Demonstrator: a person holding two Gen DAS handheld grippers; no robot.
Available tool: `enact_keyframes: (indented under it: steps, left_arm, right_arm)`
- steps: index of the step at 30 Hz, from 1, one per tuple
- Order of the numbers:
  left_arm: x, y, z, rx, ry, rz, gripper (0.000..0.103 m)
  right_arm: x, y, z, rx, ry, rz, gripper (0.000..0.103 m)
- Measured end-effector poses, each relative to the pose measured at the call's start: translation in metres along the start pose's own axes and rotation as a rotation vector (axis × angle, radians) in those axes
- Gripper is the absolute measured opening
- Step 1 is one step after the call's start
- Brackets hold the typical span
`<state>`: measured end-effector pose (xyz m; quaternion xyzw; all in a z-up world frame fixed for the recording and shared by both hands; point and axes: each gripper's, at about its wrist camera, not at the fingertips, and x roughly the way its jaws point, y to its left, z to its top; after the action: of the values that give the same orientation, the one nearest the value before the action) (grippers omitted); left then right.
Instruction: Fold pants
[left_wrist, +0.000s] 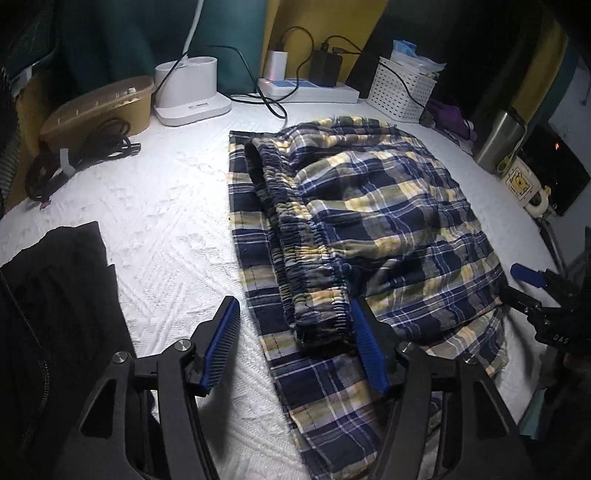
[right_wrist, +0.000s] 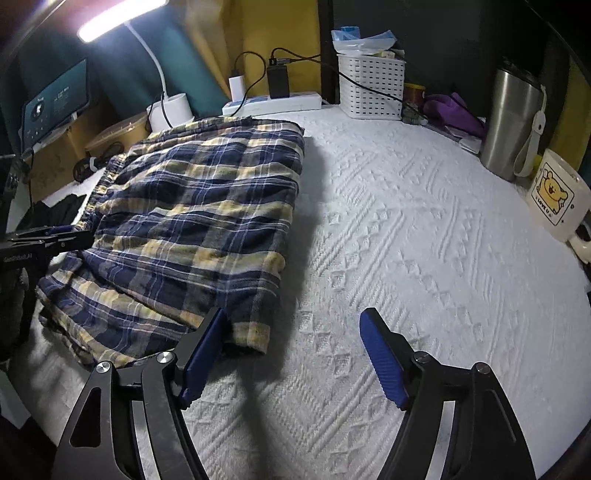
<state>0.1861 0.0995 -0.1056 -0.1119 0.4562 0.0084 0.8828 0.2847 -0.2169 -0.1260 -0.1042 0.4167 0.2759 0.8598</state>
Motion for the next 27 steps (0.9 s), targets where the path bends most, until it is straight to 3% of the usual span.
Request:
enact_keyframes:
  steps: [8, 20, 27]
  left_arm:
    - [-0.023, 0.006, 0.023, -0.006, -0.063, 0.018, 0.063]
    - [0.021, 0.024, 0.053, -0.071, -0.015, -0.016, 0.064]
    - [0.043, 0.025, 0.059, -0.086, 0.023, -0.045, 0.082]
  right_arm:
    - [-0.015, -0.017, 0.015, 0.029, -0.047, -0.014, 0.079]
    - [-0.007, -0.029, 0.051, 0.044, -0.086, 0.001, 0.084]
    - [0.013, -0.036, 0.059, 0.058, -0.057, 0.003, 0.084]
